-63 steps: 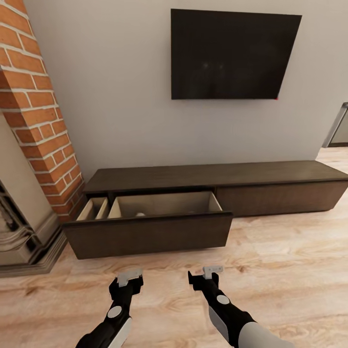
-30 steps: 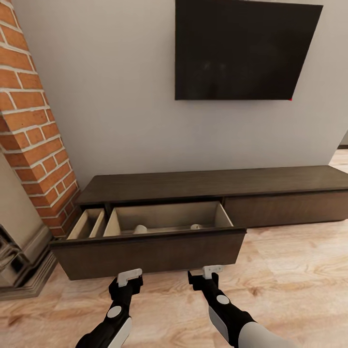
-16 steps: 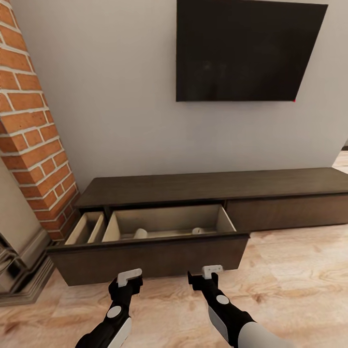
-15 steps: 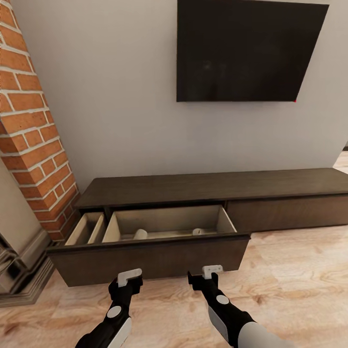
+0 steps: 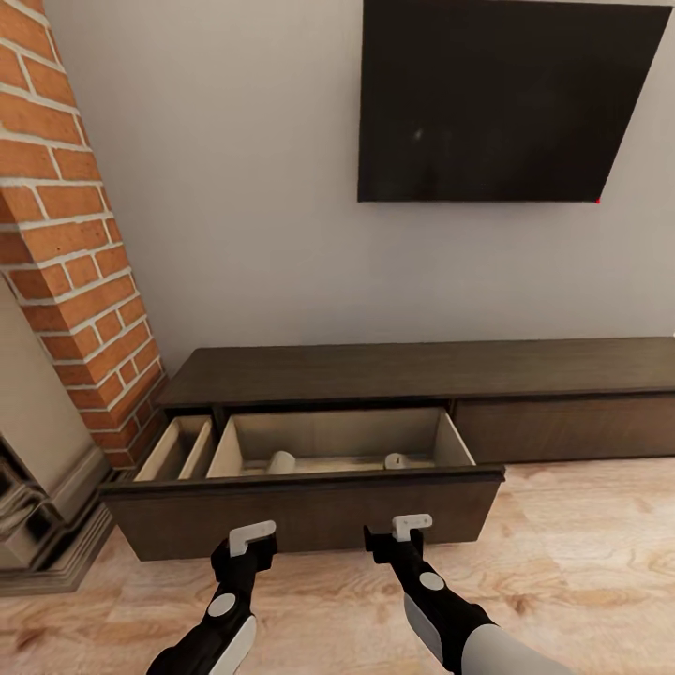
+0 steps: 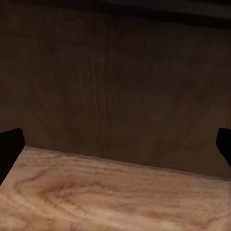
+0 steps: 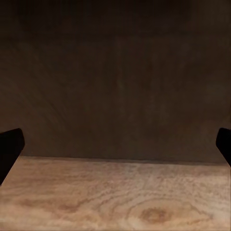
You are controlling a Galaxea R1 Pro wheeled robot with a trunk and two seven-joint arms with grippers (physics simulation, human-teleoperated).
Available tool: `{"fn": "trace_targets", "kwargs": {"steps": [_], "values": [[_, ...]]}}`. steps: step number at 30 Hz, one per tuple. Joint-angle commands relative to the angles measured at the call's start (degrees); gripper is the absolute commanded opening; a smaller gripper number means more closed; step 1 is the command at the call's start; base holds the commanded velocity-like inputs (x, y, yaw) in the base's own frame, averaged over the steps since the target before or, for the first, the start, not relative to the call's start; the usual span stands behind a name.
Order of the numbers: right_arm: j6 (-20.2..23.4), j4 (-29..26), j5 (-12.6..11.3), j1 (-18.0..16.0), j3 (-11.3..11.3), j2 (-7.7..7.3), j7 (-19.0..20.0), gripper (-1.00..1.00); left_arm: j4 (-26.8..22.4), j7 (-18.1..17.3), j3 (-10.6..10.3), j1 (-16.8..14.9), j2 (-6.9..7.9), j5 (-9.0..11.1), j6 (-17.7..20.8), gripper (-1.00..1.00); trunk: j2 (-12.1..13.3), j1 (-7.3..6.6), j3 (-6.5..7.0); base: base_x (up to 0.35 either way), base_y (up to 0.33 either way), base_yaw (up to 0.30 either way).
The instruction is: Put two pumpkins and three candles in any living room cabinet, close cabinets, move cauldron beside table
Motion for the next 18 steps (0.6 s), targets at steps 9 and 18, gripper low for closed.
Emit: {"fn": "trace_targets", "kwargs": {"steps": [9, 18], "values": [[-0.2, 0.1, -0.5, 0.0, 0.5, -0.1, -0.3, 1.0, 0.0, 0.4, -0.3, -0.1, 0.03, 0.6, -0.7, 1.0, -0.1, 0.14, -1.35, 0.002, 0.0, 0.013], [-0.2, 0.1, -0.5, 0.0, 0.5, -0.1, -0.3, 1.0, 0.0, 0.3, -0.3, -0.1, 0.08, 0.6, -0.7, 1.0, -0.2, 0.38, -3.35, 0.0, 0.0, 0.0]]}}
